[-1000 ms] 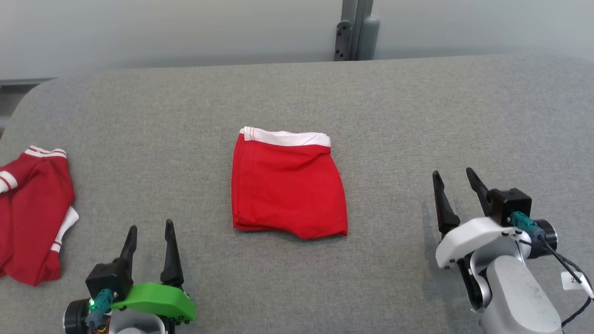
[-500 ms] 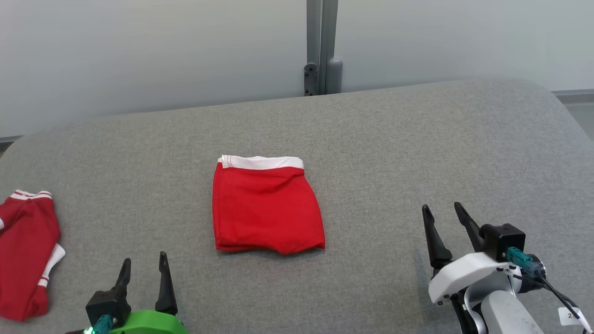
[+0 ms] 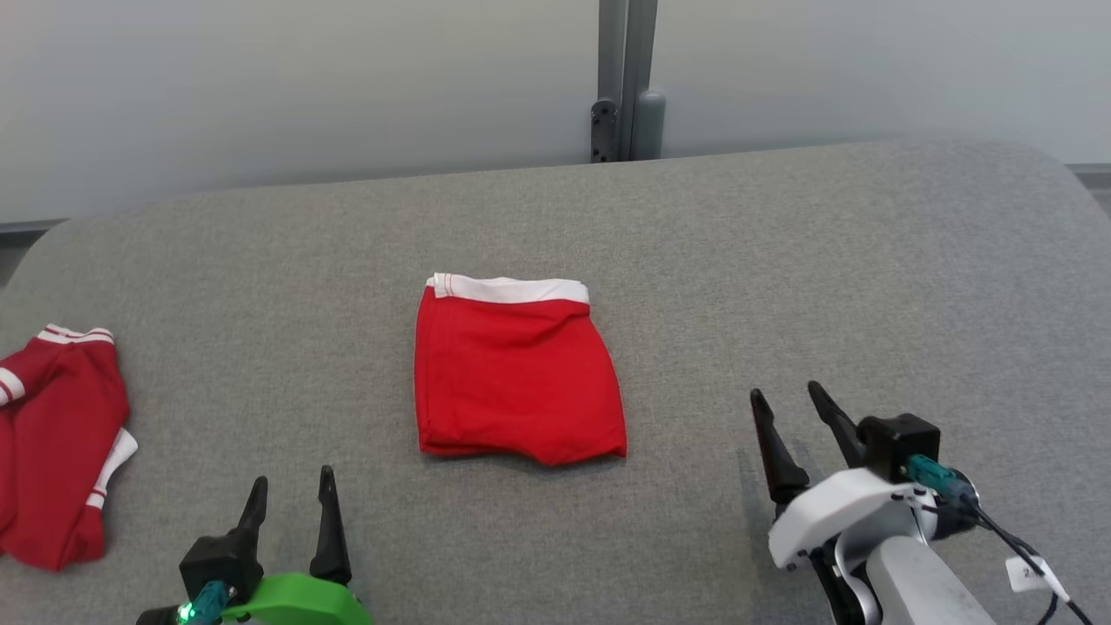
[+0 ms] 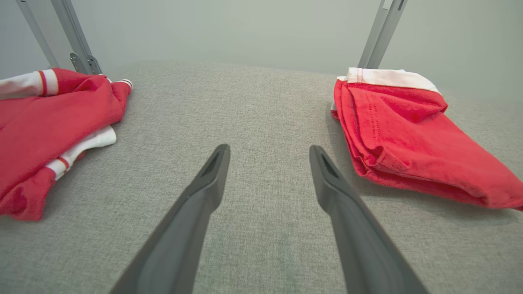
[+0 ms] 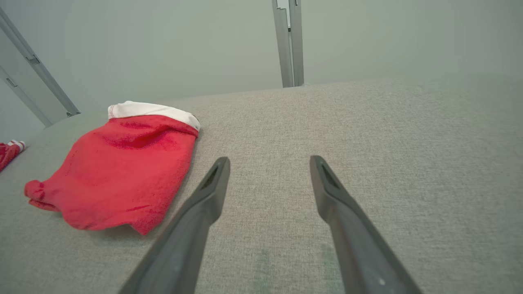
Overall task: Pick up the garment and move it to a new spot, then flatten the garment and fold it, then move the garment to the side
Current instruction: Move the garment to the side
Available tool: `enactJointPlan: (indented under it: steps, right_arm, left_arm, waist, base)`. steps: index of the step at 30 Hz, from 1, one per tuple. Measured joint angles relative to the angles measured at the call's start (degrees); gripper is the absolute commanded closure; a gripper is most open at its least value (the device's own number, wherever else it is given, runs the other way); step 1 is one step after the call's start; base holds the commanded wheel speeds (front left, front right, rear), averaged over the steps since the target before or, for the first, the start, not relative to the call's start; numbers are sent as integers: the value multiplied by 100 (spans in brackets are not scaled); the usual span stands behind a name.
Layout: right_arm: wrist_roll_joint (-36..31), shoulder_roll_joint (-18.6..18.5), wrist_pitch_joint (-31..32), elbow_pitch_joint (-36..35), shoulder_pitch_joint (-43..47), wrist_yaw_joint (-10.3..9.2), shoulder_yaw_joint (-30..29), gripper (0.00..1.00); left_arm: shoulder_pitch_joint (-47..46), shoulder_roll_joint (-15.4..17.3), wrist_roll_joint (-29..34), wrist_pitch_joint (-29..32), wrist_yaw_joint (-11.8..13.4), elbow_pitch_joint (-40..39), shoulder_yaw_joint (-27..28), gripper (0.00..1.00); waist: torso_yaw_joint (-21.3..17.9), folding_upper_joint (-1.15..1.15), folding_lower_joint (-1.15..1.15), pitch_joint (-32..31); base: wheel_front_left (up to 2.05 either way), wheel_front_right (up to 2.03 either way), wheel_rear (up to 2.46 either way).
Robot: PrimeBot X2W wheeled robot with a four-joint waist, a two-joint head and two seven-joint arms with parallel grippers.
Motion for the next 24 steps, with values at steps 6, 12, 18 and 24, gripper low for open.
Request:
enactJointPlan:
  steps: [6,12,18,24]
  right_arm:
    - [275,8,-1,642,-777,1,493,0]
    - [482,10,0,1419,-1567,0,806,0]
    - [588,14,0,2248,-2137,0,944,0]
    - [750,13,-2,2793,-2424,0,1085,7]
  left_arm:
    - [-302,2,-83,0,-53,14,-303,0]
    - [-517,1,-129,0,-55,13,-517,0]
    - [-629,3,-193,0,-69,-12,-608,0]
    - [-674,4,-224,0,-69,-36,-621,0]
  waist:
    - [304,0,0,298]
    - [729,0,0,582]
    - [1162,0,0,852]
    - [1461,0,0,1118]
  base:
    - [0,0,0]
    - [0,0,0]
    - [0,0,0]
    - [0,0,0]
